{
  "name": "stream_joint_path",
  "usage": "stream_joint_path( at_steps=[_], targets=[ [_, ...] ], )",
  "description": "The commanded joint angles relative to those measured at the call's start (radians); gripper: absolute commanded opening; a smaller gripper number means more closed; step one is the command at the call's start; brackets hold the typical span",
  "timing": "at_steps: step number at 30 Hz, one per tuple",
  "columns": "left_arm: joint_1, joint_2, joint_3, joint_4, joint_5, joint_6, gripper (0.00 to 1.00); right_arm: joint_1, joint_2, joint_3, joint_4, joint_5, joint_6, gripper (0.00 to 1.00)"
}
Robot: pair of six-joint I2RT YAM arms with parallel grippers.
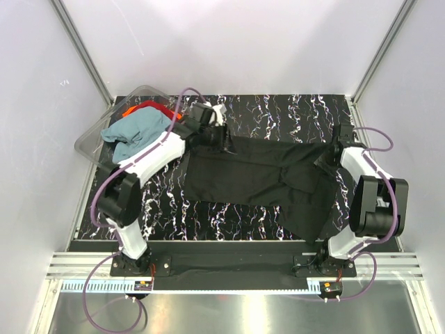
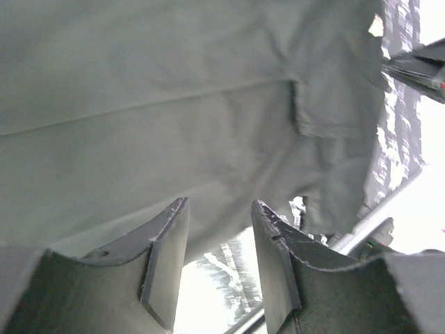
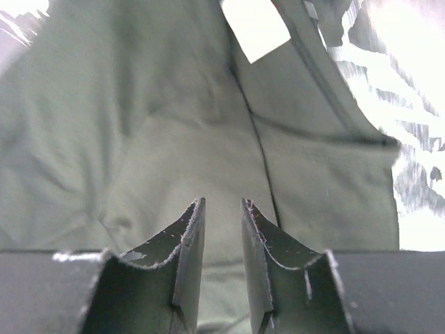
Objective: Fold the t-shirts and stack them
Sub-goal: Fold the tshirt
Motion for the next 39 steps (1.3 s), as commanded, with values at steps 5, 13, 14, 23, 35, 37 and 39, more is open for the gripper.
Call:
stream_joint_path(
  at_steps=[5,13,14,23,35,37,39],
  targets=[
    [-0.048,0.144,0.082,0.129,0.134,-0.109,0.43,0.003,-0.096,-0.120,-0.035,0.011,0.123,0.33],
    [-0.074,0.242,0.114,0.172,0.087,-0.120,0.43,0.003,-0.153,-0.221,-0.029,-0.034,0.216,0.29],
    [-0.068,0.253,0.116,0.169,0.069,-0.113,0.43,0.003,-0.179,-0.244,-0.029,-0.029,0.227,0.30],
    [0.037,0.414,0.252,0.158,0.024,-0.116,0.43,0.003,-0.233,-0.299,-0.023,-0.001,0.268,0.34],
    [0.113,0.468,0.315,0.149,-0.051,-0.066,0.43,0.003,-0.244,-0.342,0.023,0.000,0.350,0.34],
    [0.133,0.486,0.322,0.149,-0.042,-0.067,0.43,0.003,-0.230,-0.344,0.029,0.002,0.353,0.34],
    [0.145,0.506,0.332,0.148,-0.024,-0.069,0.42,0.003,-0.236,-0.349,0.034,0.000,0.362,0.33]
  ],
)
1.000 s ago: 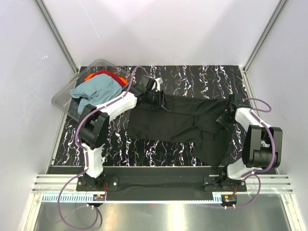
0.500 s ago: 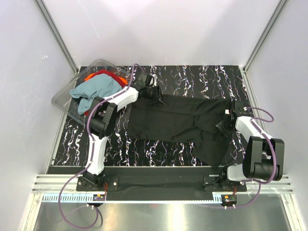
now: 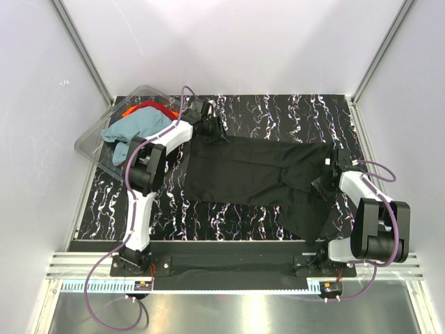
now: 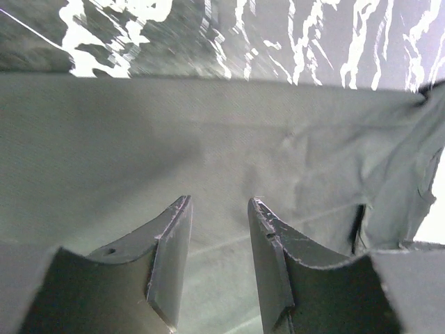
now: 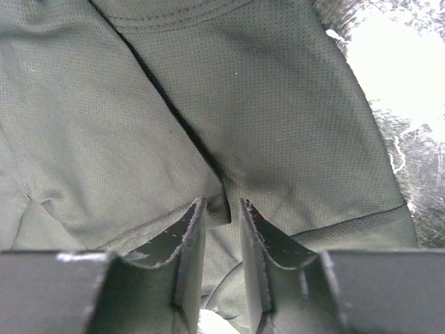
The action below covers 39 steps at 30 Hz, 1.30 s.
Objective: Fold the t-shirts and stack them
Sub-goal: Fold the tshirt
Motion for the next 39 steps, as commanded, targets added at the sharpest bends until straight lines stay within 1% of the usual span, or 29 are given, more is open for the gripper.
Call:
stream_joint_path(
  at_steps=[1,2,4,5,9,12,21,27,28,31,32,33,35,39],
  targets=[
    [0.033,0.037,0.045,0.027,0.000,0.023,0.42,0.002,-0.026,-0.014,0.040,0.022,0.044,0.30],
    [0.033,0.039,0.046,0.026,0.002,0.029,0.42,0.002,-0.037,-0.026,0.052,0.028,0.053,0.18],
    [0.034,0.046,0.051,0.024,-0.015,0.038,0.42,0.002,-0.075,-0.040,0.064,0.031,0.057,0.04],
    [0.037,0.051,0.058,0.018,-0.024,0.046,0.43,0.002,-0.091,-0.041,0.065,0.034,0.057,0.00],
    [0.046,0.071,0.072,-0.004,-0.060,0.046,0.43,0.002,-0.157,-0.038,0.048,0.042,0.057,0.00],
    [0.046,0.082,0.074,-0.005,-0.069,0.046,0.43,0.004,-0.204,-0.076,0.035,0.062,0.103,0.00],
    [0.049,0.125,0.083,-0.008,-0.063,0.043,0.43,0.005,-0.292,-0.156,0.032,0.071,0.180,0.00],
    [0.048,0.126,0.069,-0.013,-0.071,0.042,0.43,0.007,-0.309,-0.228,0.158,0.090,0.200,0.00],
    [0.049,0.126,0.068,-0.013,-0.072,0.042,0.43,0.007,-0.304,-0.228,0.163,0.081,0.200,0.01],
    [0.048,0.125,0.063,-0.019,-0.080,0.046,0.43,0.007,-0.274,-0.207,0.164,0.064,0.183,0.15],
    [0.049,0.125,0.063,-0.022,-0.086,0.046,0.44,0.007,-0.261,-0.198,0.164,0.065,0.182,0.27],
    [0.048,0.125,0.065,-0.022,-0.087,0.048,0.44,0.005,-0.260,-0.175,0.155,0.074,0.168,0.32],
    [0.048,0.120,0.065,-0.025,-0.086,0.046,0.44,0.005,-0.258,-0.146,0.140,0.099,0.159,0.38],
    [0.048,0.112,0.060,-0.027,-0.083,0.049,0.44,0.004,-0.222,-0.017,0.115,0.174,0.097,0.40]
  ],
)
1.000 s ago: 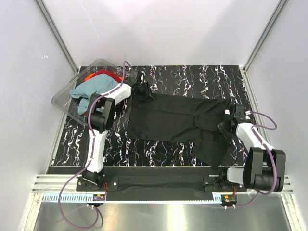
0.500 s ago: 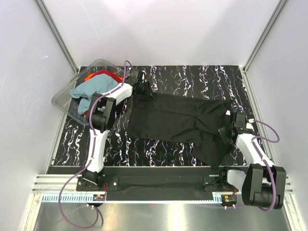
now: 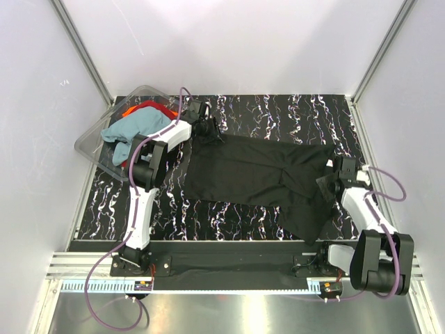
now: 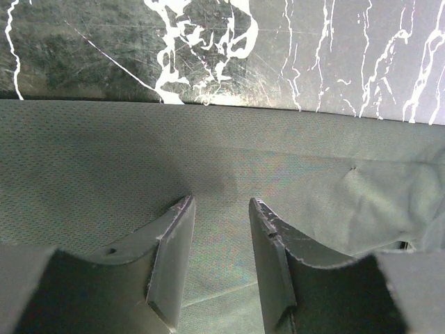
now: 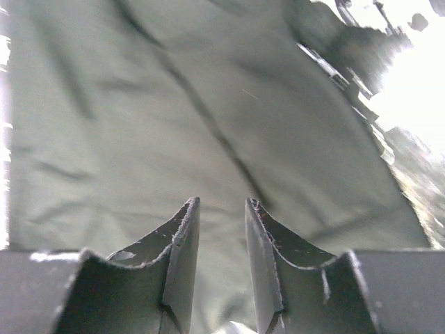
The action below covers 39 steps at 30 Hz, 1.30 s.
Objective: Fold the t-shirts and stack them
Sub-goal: Fold the tshirt
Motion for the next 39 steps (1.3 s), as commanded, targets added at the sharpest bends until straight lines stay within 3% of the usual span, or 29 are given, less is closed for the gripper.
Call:
stream_joint_path(
  at_steps=[1,5,6,10,22,30,36,39],
  targets=[
    [0.003,0.012,-0.001,-0.017,-0.038,0.021,0.44,0.000,0.039,0.149,0.019,0.098,-0.072,0.40],
    [0.003,0.009,-0.006,-0.017,-0.038,0.012,0.44,-0.017,0.231,0.314,0.019,0.106,-0.219,0.30],
    [0.003,0.009,-0.006,-0.017,-0.038,0.006,0.44,-0.026,0.272,0.380,0.036,0.053,-0.286,0.25],
    [0.001,0.020,0.000,-0.011,-0.032,-0.002,0.44,-0.030,0.458,0.514,0.073,-0.052,-0.387,0.19],
    [0.001,0.026,-0.021,-0.029,-0.139,0.009,0.44,-0.103,0.831,0.712,0.093,-0.058,-0.443,0.19],
    [0.011,0.041,0.012,-0.048,-0.210,0.024,0.45,-0.165,0.951,0.888,0.025,-0.086,-0.446,0.20],
    [0.038,0.104,0.130,-0.045,-0.109,0.018,0.46,-0.163,1.030,1.025,0.022,-0.118,-0.456,0.20],
    [0.041,0.114,0.221,-0.054,-0.029,0.053,0.48,-0.163,1.061,1.095,0.018,-0.208,-0.466,0.21]
  ],
)
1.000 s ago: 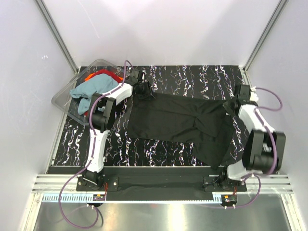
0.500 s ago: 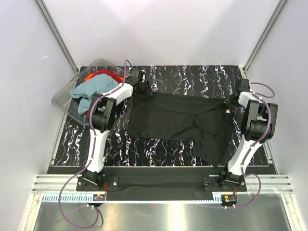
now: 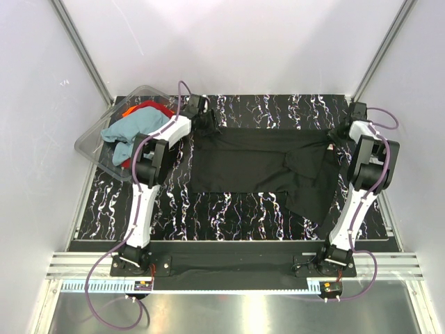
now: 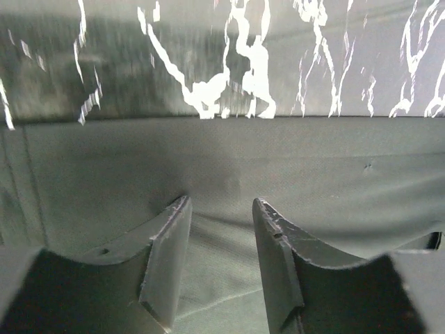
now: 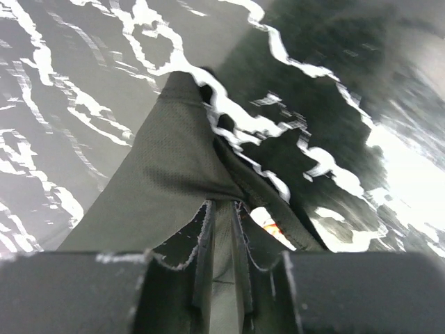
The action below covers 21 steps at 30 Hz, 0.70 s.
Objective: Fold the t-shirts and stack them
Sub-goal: Fold the tshirt
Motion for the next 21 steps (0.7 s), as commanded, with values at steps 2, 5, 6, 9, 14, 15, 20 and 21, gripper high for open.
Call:
stream_joint_path(
  at_steps=[2,5,6,9,14,15,20,21],
  targets=[
    [0.020,0.006,0.089,-0.044,0.045,0.078,0.49,-0.005,0.004,0.082,-0.013,-0.068,-0.021,0.22],
    [0.020,-0.100,0.034,-0.054,0.030,0.101,0.52,-0.005,-0.061,0.082,-0.021,-0.100,-0.018,0.26],
    [0.019,-0.159,0.015,-0.060,0.042,0.107,0.53,-0.005,-0.100,0.076,-0.025,-0.106,-0.012,0.28],
    [0.007,-0.287,-0.063,-0.110,0.000,0.129,0.53,-0.003,-0.169,0.044,-0.070,-0.117,0.027,0.40],
    [-0.045,-0.569,-0.325,-0.150,-0.122,0.107,0.51,0.000,-0.347,-0.112,-0.153,-0.186,0.105,0.45],
    [-0.058,-0.606,-0.365,-0.149,-0.135,0.109,0.51,0.000,-0.408,-0.154,-0.154,-0.203,0.117,0.46],
    [-0.133,-0.807,-0.640,-0.152,-0.169,0.097,0.51,0.003,-0.596,-0.447,-0.154,-0.237,0.154,0.49],
    [-0.138,-0.827,-0.678,-0.147,-0.182,0.084,0.52,0.003,-0.661,-0.476,-0.157,-0.247,0.149,0.49]
  ],
)
